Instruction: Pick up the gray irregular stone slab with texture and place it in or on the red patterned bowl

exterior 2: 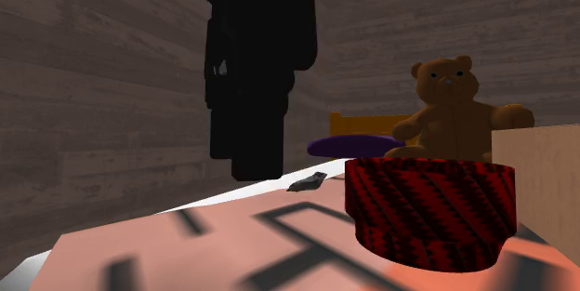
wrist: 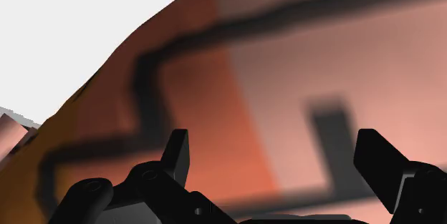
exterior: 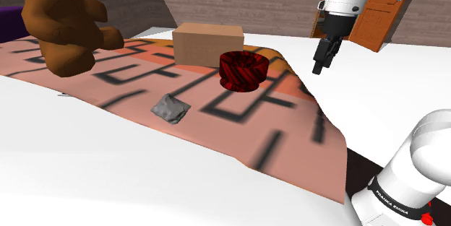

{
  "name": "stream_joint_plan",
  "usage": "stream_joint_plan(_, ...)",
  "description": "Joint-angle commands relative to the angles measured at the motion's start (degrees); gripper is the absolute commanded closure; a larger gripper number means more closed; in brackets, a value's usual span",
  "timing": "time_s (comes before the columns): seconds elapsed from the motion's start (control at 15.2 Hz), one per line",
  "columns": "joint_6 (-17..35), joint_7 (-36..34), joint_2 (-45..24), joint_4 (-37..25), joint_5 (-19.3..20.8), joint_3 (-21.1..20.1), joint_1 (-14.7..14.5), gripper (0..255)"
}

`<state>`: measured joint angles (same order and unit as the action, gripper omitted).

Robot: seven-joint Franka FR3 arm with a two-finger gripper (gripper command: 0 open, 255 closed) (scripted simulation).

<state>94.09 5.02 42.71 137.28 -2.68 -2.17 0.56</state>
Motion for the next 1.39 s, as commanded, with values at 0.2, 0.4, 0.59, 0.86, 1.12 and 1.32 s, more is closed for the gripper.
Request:
stream_joint_plan(0.2, 4.2, -0.6, -3.9, -0.3, -3.5, -0.8, -1.6, 0)
stream_joint_plan(0.4, 8.2, -0.9, -8.1, -1.1, -6.9, -1.6, -3.3, 0)
stream_joint_plan(0.59, 12.0, -1.0, -12.5, -2.5, -10.3, -2.3, -5.0, 0)
stream_joint_plan(0.86, 16.6, -0.6, -18.7, -5.2, -14.7, -3.3, -7.2, 0)
stream_joint_plan(1.12, 20.5, 0.2, -25.0, -8.9, -19.1, -4.4, -9.3, 0)
stream_joint_plan(1.32, 23.0, 0.9, -29.7, -12.3, -22.2, -5.2, -10.7, 0)
